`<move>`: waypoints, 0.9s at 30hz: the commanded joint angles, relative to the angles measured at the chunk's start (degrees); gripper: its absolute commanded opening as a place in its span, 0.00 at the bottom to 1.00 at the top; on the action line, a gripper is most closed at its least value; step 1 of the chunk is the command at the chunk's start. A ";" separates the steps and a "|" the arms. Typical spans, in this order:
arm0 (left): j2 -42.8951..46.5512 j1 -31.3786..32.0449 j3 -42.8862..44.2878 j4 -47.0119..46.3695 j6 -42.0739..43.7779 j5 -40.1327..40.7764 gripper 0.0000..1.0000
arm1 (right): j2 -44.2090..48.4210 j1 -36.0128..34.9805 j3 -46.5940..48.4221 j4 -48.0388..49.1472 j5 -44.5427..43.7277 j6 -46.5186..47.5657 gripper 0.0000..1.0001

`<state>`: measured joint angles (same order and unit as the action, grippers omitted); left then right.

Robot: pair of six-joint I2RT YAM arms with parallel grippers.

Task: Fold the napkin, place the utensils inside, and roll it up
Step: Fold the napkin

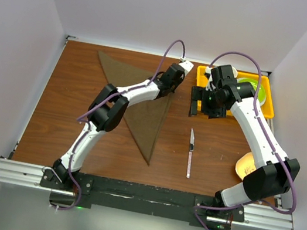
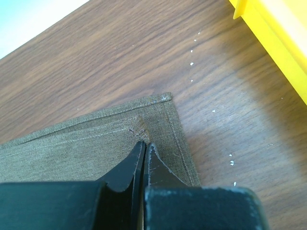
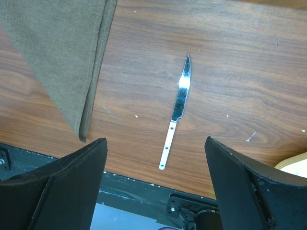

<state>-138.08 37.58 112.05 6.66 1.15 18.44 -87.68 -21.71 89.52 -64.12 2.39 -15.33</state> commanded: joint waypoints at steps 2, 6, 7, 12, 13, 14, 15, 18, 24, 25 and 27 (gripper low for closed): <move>3.61 0.47 1.59 -3.84 -0.44 -0.42 0.00 | 1.63 0.18 -0.04 -0.48 -0.72 0.83 0.87; 3.78 0.47 2.03 -4.02 -0.71 -0.42 0.00 | 1.46 0.18 0.13 -0.48 -0.72 0.83 0.87; 3.78 0.56 2.03 -4.02 -0.71 -0.16 0.00 | 1.46 0.18 0.22 -0.48 -0.90 0.92 0.87; 4.93 0.65 1.50 -4.81 -0.80 0.02 0.00 | 1.55 0.18 0.13 -0.48 -0.99 0.92 0.88; 5.01 0.74 1.51 -4.81 -0.80 -0.15 0.00 | 1.37 0.27 0.13 -0.48 -0.99 0.92 0.88; 5.28 0.65 1.51 -4.90 -0.80 -1.03 0.00 | 1.46 0.18 0.22 -0.57 -0.99 0.92 0.88; 5.37 0.65 1.68 -4.98 -1.14 -1.56 0.00 | 1.28 0.27 0.31 -0.48 -0.99 0.92 0.88; 5.02 0.47 2.38 -3.59 -4.83 -4.46 0.00 | 1.20 0.18 0.48 -0.48 -0.90 0.83 0.88; 6.06 -0.67 1.77 3.36 -11.60 -8.16 0.30 | 0.76 0.36 0.49 0.57 0.85 0.04 0.89; 7.29 -0.93 0.81 3.54 -12.91 -8.07 0.38 | 0.58 0.36 0.48 0.83 1.29 -0.31 0.90; 11.68 -1.46 -1.73 3.54 -14.06 -8.50 0.53 | 0.05 0.62 0.57 1.80 2.87 -1.01 0.90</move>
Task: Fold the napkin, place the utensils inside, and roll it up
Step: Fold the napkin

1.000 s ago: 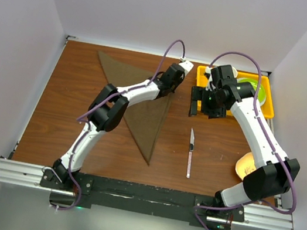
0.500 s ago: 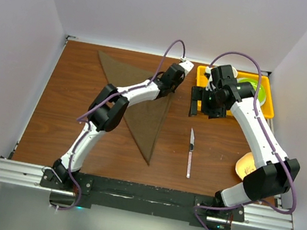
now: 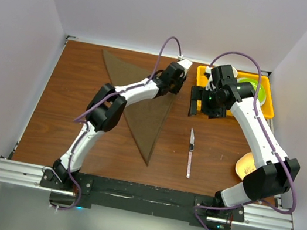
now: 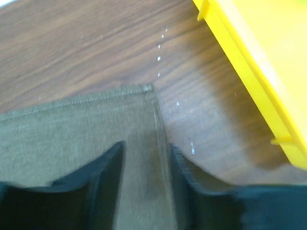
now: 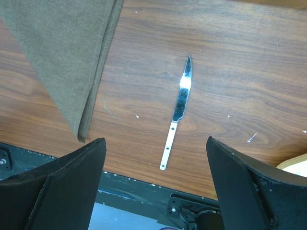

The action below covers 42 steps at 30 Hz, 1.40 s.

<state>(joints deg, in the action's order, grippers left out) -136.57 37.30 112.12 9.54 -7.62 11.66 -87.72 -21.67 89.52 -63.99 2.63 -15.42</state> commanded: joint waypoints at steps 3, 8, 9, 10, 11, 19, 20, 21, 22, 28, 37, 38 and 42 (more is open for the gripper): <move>15.80 -4.06 -3.13 2.40 -10.20 -5.42 0.67 | -0.78 0.75 0.57 4.29 4.48 -2.42 0.90; 29.24 -10.04 -11.80 7.24 -15.75 -9.81 0.66 | -5.17 0.75 2.15 11.40 6.50 -5.23 0.88; 30.91 -13.19 -12.96 9.94 -17.41 -10.77 0.66 | -7.53 0.75 2.50 12.82 7.20 -5.67 0.87; 33.97 -14.70 -14.19 11.28 -17.87 -13.13 0.63 | -9.03 0.58 3.20 13.62 7.99 -6.28 0.86; 35.57 -16.28 -17.08 12.25 -17.96 -14.72 0.62 | -10.70 0.58 5.30 15.19 8.44 -6.38 0.83; 51.21 -26.66 -39.94 9.71 -19.98 -26.32 0.61 | -36.76 0.23 28.23 16.00 5.81 -11.20 0.72; 51.67 -26.58 -42.74 9.19 -19.98 -27.47 0.61 | -39.34 0.14 34.44 14.08 4.06 -11.38 0.70; 52.11 -26.32 -43.99 7.61 -20.07 -28.87 0.62 | -42.33 0.14 37.72 13.02 3.26 -11.73 0.66; 52.63 -25.96 -44.96 6.99 -19.98 -30.54 0.63 | -44.79 0.14 40.62 11.79 2.82 -12.00 0.65; 49.92 -25.78 -42.78 11.54 -14.10 -31.01 0.62 | -53.52 0.23 49.18 12.56 -1.05 -10.77 0.53; 50.44 -25.79 -45.67 13.66 -11.10 -29.50 0.62 | -55.54 0.31 45.14 18.89 -1.67 -8.22 0.52; 50.35 -25.79 -45.67 13.75 -11.10 -29.50 0.62 | -55.71 0.23 45.05 19.51 -1.75 -8.05 0.52; 50.09 -25.79 -45.41 14.10 -11.19 -29.06 0.62 | -57.03 0.40 45.66 19.78 -2.55 -6.91 0.52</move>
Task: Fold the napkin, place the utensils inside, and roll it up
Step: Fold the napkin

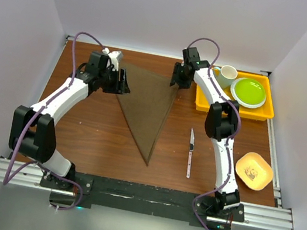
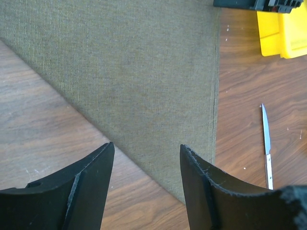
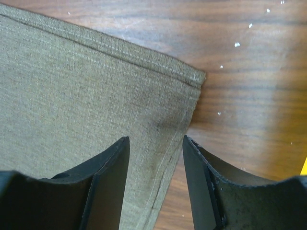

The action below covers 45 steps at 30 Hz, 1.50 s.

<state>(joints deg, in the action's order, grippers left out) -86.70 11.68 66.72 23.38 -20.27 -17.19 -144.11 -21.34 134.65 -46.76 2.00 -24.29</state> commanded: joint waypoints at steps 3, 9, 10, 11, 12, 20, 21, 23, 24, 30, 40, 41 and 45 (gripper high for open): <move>0.47 -0.17 -0.27 0.27 1.11 -0.04 0.61 | -1.52 0.07 1.49 2.82 -1.91 3.37 0.52; 1.44 -0.17 -1.06 0.44 -0.20 1.45 0.61 | -4.42 -0.01 3.69 2.82 -3.58 5.05 0.53; 1.53 -0.17 -1.15 0.18 -0.47 1.63 0.61 | -4.77 0.07 4.04 2.64 -3.58 5.05 0.53; 1.53 -0.17 -1.06 -0.17 -1.25 1.72 0.62 | -5.30 -0.01 4.30 2.73 -3.67 5.05 0.52; 1.70 -0.17 -1.06 -0.35 -1.52 1.81 0.62 | -5.47 -0.01 4.74 2.47 -4.28 5.13 0.50; 3.11 -0.17 -2.12 -3.24 -3.63 2.34 0.62 | -2.76 -0.19 4.40 2.55 -7.98 6.28 0.25; 3.29 -0.17 -2.21 -3.51 -3.72 2.34 0.62 | -1.79 -0.19 3.78 3.08 -7.98 6.45 0.25; 3.81 -0.17 -3.26 -4.82 -4.42 2.34 0.62 | -1.00 -0.28 2.46 3.96 -8.41 6.80 0.19; 4.51 -0.17 -4.22 -5.35 -4.77 2.08 0.62 | -0.47 -0.28 2.29 4.40 -8.42 6.89 0.16; 5.57 -0.17 -6.69 -7.99 -6.27 3.04 0.62 | 0.58 -0.37 3.34 4.05 -8.50 6.72 0.00; 3.38 -0.17 -5.46 -12.21 -9.43 2.16 0.63 | 1.64 -0.37 5.62 5.02 -6.75 5.40 0.00; 2.94 -0.17 -5.28 -12.47 -9.70 1.99 0.63 | 1.56 -0.45 5.62 5.19 -6.75 4.96 0.00; 2.67 -0.26 -4.84 -12.74 -9.79 1.99 0.63 | 1.12 -0.37 4.75 5.81 -6.13 4.96 0.08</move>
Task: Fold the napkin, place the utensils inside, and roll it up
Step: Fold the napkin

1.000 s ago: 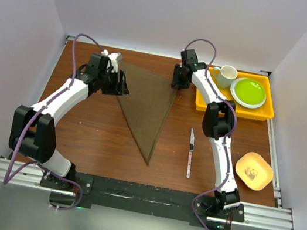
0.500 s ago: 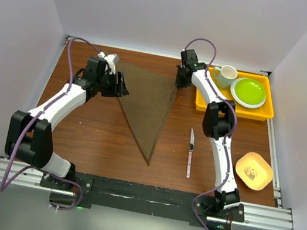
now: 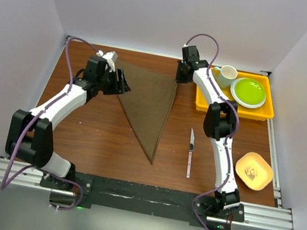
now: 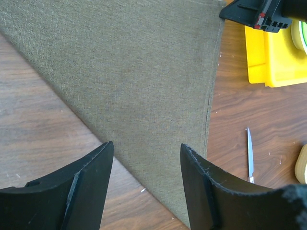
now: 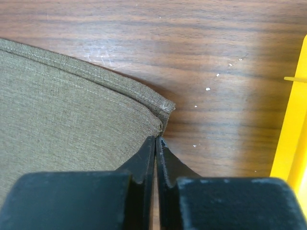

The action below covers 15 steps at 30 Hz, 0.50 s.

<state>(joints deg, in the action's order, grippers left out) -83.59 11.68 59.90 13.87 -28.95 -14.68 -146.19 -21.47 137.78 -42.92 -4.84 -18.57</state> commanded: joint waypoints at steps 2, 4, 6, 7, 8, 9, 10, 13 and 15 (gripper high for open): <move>-0.61 -0.26 1.80 -3.23 -0.85 -0.53 0.63 | 2.75 -0.23 1.62 1.96 0.71 -0.25 0.17; -0.61 -0.26 1.63 -3.15 -0.67 -0.62 0.63 | 2.31 -0.23 1.79 2.04 0.71 0.11 0.18; -0.52 -0.43 1.19 -3.06 -0.67 -0.70 0.63 | 2.05 -0.24 1.62 2.40 0.89 0.29 0.12; -0.52 -0.43 0.92 -3.14 -0.76 -0.70 0.63 | 1.88 -0.23 1.62 2.83 0.89 0.37 0.06; -0.17 -0.43 0.40 -3.15 -0.84 -0.88 0.63 | 1.61 -0.32 1.71 3.01 0.97 0.29 0.00; -0.08 -0.52 0.22 -3.32 -0.76 -0.88 0.63 | 1.44 -0.24 1.71 2.93 1.06 0.20 0.00; -0.08 -0.52 -0.04 -3.32 -0.84 -0.88 0.63 | 1.09 -0.32 1.79 3.27 1.41 0.20 0.02; 0.10 -0.70 -0.66 -3.85 -0.76 -0.88 0.63 | 0.30 -0.32 1.71 3.37 1.59 0.37 0.40; 0.01 -0.78 -0.84 -4.02 -0.84 -0.97 0.63 | -0.06 -0.32 1.27 3.45 1.07 1.69 0.43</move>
<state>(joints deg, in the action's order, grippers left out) -83.88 11.62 59.72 12.75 -29.41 -14.76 -146.19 -21.47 137.78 -41.34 -3.70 -18.37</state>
